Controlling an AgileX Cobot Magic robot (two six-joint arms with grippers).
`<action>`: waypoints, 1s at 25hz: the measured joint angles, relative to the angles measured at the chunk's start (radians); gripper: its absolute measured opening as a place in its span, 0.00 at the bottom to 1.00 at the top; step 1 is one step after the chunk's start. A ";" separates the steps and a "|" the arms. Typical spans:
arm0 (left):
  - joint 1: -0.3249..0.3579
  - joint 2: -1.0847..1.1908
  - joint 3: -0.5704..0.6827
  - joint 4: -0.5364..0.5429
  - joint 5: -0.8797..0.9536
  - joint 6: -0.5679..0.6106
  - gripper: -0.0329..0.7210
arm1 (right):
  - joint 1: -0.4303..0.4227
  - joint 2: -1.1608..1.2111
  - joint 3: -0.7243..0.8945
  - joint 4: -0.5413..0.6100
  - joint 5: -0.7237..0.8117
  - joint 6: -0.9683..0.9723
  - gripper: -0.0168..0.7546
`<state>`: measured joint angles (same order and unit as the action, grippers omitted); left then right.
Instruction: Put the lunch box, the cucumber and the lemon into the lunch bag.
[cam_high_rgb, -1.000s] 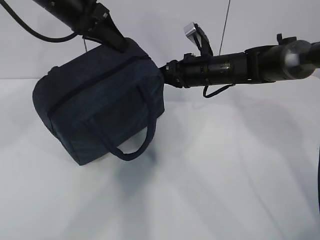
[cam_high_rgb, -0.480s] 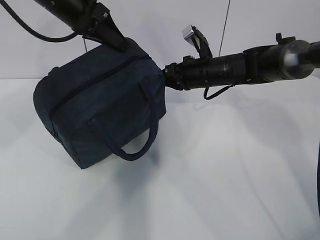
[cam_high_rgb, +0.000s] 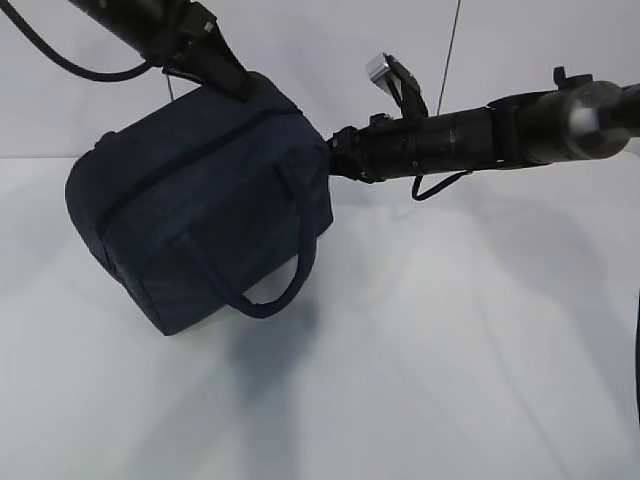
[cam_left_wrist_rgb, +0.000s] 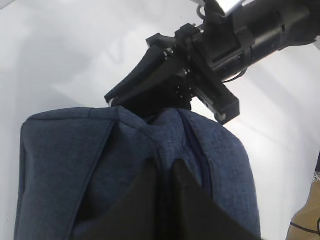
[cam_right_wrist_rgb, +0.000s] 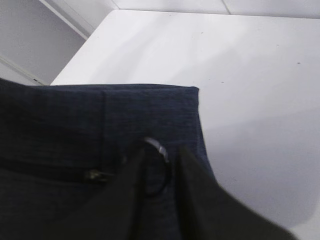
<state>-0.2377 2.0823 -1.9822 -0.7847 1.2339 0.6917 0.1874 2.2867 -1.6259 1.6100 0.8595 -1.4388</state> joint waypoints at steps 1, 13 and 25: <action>0.000 -0.002 0.000 0.000 0.000 0.000 0.07 | -0.002 0.000 0.000 0.000 0.000 0.000 0.37; 0.000 -0.002 0.000 -0.006 0.001 -0.002 0.07 | -0.099 -0.087 0.002 -0.117 0.136 0.056 0.76; -0.006 0.002 0.000 -0.015 -0.001 -0.063 0.07 | -0.109 -0.293 0.002 -0.423 0.173 0.220 0.76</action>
<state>-0.2436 2.0846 -1.9822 -0.7996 1.2329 0.6292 0.0782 1.9935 -1.6240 1.1874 1.0323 -1.2186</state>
